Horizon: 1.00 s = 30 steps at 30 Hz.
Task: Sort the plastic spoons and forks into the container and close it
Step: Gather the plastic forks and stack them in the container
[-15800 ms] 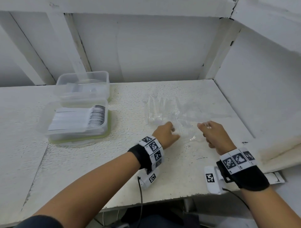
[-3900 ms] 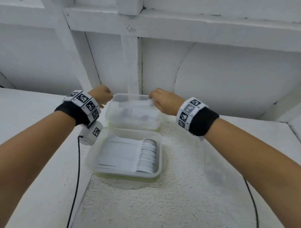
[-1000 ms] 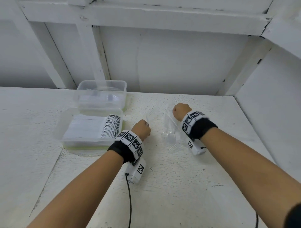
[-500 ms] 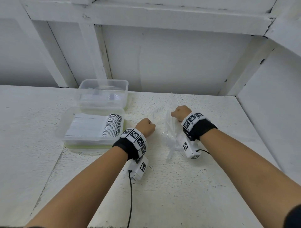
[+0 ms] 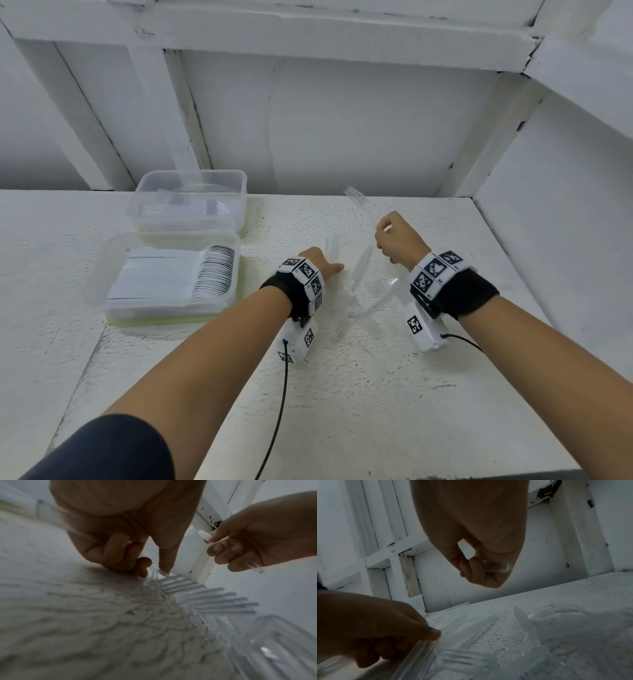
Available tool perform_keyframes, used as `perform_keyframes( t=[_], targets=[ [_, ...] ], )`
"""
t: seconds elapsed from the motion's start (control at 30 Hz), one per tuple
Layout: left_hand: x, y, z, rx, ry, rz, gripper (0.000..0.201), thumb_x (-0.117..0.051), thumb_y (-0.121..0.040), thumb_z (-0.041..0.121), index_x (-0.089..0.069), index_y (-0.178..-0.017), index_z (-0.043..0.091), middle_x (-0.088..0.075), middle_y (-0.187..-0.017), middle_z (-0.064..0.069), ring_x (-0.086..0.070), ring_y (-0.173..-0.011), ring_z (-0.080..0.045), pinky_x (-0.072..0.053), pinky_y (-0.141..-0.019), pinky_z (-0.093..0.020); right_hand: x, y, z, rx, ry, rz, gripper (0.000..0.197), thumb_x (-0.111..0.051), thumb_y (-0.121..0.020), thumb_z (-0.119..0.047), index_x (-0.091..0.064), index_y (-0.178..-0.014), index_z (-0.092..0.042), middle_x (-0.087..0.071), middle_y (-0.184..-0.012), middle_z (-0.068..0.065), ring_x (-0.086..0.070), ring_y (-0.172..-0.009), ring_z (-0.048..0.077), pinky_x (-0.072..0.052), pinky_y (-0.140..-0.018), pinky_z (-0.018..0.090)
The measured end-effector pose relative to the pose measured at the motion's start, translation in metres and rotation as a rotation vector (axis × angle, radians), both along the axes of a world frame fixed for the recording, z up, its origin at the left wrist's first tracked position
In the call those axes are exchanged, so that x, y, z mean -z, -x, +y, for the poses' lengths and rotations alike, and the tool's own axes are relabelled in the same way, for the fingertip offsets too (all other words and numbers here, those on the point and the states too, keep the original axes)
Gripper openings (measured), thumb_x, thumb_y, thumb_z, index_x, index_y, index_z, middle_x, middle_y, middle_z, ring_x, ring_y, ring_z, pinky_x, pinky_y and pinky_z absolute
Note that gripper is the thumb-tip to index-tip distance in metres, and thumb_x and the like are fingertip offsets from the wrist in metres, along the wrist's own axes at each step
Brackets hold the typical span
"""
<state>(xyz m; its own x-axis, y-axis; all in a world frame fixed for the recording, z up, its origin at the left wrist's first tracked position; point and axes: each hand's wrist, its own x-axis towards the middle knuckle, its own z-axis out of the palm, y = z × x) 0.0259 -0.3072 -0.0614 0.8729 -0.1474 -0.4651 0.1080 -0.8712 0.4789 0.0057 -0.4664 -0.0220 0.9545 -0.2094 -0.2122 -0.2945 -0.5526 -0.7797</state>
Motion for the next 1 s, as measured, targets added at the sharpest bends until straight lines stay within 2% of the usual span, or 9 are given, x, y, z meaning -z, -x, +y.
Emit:
perform_keyframes(
  t=[0.13,0.23,0.37,0.4,0.5,0.6,0.7,0.77,1.0],
  targets=[
    [-0.004,0.001,0.001,-0.084,0.125,0.049,0.031,-0.056,-0.088,0.029,-0.047,-0.066,0.010,-0.049,-0.066,-0.002,-0.047,-0.059,-0.016,-0.037,-0.057,-0.024,0.007,0.008,-0.006,-0.035,0.032,0.092,0.007,-0.044,-0.093,-0.017,-0.047,-0.097,-0.012,-0.046,-0.075,0.002,-0.038,-0.055,0.014,-0.031,-0.046,0.022],
    [-0.013,0.004,0.010,-0.153,0.292,0.067,0.030,-0.056,-0.089,0.020,-0.047,-0.063,0.010,-0.049,-0.061,-0.002,-0.044,-0.051,-0.014,-0.036,-0.049,-0.021,0.009,0.012,-0.008,-0.136,0.193,0.108,0.021,-0.047,-0.094,-0.020,-0.059,-0.103,-0.004,-0.053,-0.077,0.000,-0.046,-0.060,0.012,-0.035,-0.053,0.022],
    [-0.027,0.018,0.031,-0.263,0.552,0.091,0.020,-0.058,-0.090,0.020,-0.047,-0.075,0.013,-0.055,-0.068,0.000,-0.040,-0.049,-0.010,-0.031,-0.041,-0.018,0.006,0.016,-0.005,-0.390,0.373,0.092,0.033,-0.042,-0.092,-0.011,-0.062,-0.118,-0.015,-0.060,-0.121,0.000,-0.053,-0.113,0.019,-0.039,-0.089,0.025],
    [-0.030,0.022,0.037,-0.287,0.592,0.107,0.018,-0.058,-0.090,0.020,-0.048,-0.077,0.014,-0.056,-0.069,-0.001,-0.039,-0.049,-0.010,-0.030,-0.040,-0.018,0.006,0.017,-0.003,-0.458,0.401,0.108,0.038,-0.041,-0.092,-0.008,-0.060,-0.123,-0.017,-0.060,-0.115,-0.004,-0.054,-0.113,0.021,-0.039,-0.091,0.026],
    [-0.036,0.032,0.054,-0.340,0.635,0.138,0.011,-0.057,-0.089,0.018,-0.051,-0.081,0.013,-0.062,-0.072,-0.002,-0.037,-0.048,-0.010,-0.026,-0.041,-0.017,0.011,0.016,0.001,-0.570,0.491,0.145,0.042,-0.044,-0.090,-0.007,-0.060,-0.126,-0.022,-0.047,-0.081,-0.009,-0.056,-0.087,0.023,-0.045,-0.081,0.028],
    [-0.043,0.040,0.065,-0.395,0.664,0.181,0.003,-0.057,-0.087,0.015,-0.054,-0.087,0.013,-0.067,-0.074,-0.004,-0.035,-0.040,-0.007,-0.024,-0.040,-0.015,0.018,0.015,0.006,-0.599,0.556,0.156,0.034,-0.055,-0.088,-0.018,-0.062,-0.121,-0.022,-0.038,-0.094,-0.001,-0.048,-0.086,0.019,-0.043,-0.073,0.024],
    [-0.049,0.046,0.072,-0.405,0.706,0.235,0.004,-0.056,-0.087,0.013,-0.054,-0.084,0.014,-0.067,-0.075,-0.006,-0.034,-0.036,-0.006,-0.022,-0.040,-0.015,0.023,0.015,0.010,-0.585,0.552,0.153,0.027,-0.062,-0.085,-0.025,-0.065,-0.111,-0.017,-0.034,-0.104,0.001,-0.048,-0.092,0.021,-0.042,-0.082,0.028],
    [-0.054,0.049,0.076,-0.410,0.739,0.252,0.007,-0.056,-0.088,0.014,-0.053,-0.082,0.015,-0.068,-0.076,-0.007,-0.033,-0.035,-0.005,-0.021,-0.039,-0.016,0.024,0.017,0.010,-0.600,0.586,0.097,0.026,-0.061,-0.087,-0.027,-0.064,-0.109,-0.013,-0.036,-0.103,0.001,-0.047,-0.089,0.019,-0.041,-0.080,0.026],
    [-0.067,0.058,0.089,-0.365,0.755,0.241,0.044,-0.049,-0.088,0.056,-0.057,-0.086,0.013,-0.073,-0.083,-0.007,-0.034,-0.041,-0.006,-0.025,-0.041,-0.018,0.005,0.014,-0.004,-0.675,0.694,0.055,0.030,-0.062,-0.088,-0.031,-0.068,-0.107,-0.009,-0.058,-0.102,0.007,-0.052,-0.091,0.019,-0.034,-0.076,0.024]
  ],
)
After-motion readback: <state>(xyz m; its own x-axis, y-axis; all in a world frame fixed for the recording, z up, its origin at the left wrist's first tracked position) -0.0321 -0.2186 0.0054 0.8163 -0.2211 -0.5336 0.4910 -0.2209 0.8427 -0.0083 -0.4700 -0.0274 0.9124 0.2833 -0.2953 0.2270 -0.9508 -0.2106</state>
